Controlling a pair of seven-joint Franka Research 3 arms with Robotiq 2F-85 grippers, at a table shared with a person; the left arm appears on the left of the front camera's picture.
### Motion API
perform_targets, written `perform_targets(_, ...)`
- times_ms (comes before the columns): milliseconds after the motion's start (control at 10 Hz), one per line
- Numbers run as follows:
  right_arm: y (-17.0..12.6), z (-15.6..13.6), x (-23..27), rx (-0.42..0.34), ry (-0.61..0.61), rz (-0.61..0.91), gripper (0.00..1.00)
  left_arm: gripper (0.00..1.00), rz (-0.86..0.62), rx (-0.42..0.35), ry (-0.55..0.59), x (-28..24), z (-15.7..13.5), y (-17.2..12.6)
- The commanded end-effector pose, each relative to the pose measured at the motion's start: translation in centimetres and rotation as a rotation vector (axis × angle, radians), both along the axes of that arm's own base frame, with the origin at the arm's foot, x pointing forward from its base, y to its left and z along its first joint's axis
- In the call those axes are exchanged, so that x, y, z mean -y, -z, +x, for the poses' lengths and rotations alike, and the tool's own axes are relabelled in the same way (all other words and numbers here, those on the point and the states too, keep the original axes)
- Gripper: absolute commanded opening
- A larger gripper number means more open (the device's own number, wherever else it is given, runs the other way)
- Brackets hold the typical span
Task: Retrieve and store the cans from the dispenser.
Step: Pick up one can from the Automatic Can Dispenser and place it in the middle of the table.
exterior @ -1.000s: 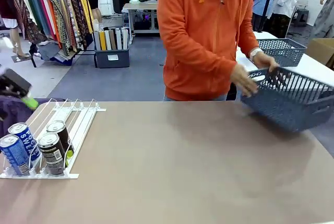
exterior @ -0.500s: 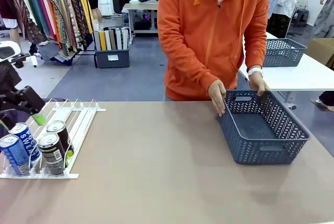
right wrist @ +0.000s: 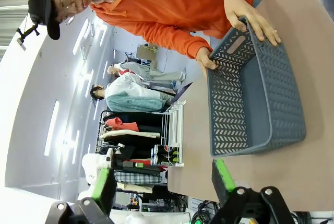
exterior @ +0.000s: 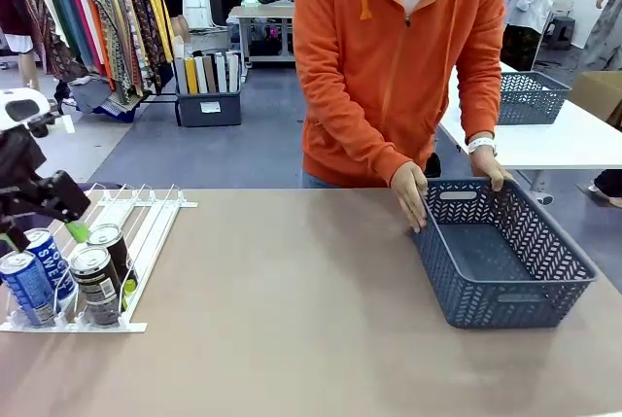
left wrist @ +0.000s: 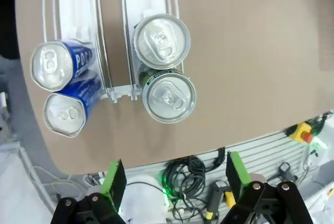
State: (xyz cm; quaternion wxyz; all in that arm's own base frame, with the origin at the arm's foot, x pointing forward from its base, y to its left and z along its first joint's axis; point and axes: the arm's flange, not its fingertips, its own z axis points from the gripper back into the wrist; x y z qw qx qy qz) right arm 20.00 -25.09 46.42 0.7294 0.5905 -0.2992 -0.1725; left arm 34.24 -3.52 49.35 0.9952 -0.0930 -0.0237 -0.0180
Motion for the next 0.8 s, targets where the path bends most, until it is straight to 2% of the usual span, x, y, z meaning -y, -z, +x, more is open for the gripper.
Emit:
perform_targets(0, -0.3, 0.2, 0.2, 0.035, 0.003, 0.001, 1.0, 1.0, 0.036, -0.021, -0.059, 1.0, 0.2, 1.9)
perform_targets(200, -0.3, 0.2, 0.2, 0.035, 0.003, 0.001, 1.0, 1.0, 0.046, -0.048, -0.061, 2.6, 1.3, 4.0)
perform_targets(400, -0.3, 0.2, 0.2, 0.035, 0.003, 0.001, 1.0, 1.0, 0.064, -0.042, -0.07, 3.2, 2.8, 5.7)
perform_targets(500, -0.3, 0.2, 0.2, 0.035, 0.003, 0.001, 1.0, 1.0, 0.098, -0.079, -0.096, 3.4, 3.4, 6.4)
perform_targets(700, -0.3, 0.2, 0.2, 0.035, 0.003, 0.001, 1.0, 1.0, 0.148, -0.069, -0.134, 3.2, 3.8, 6.7)
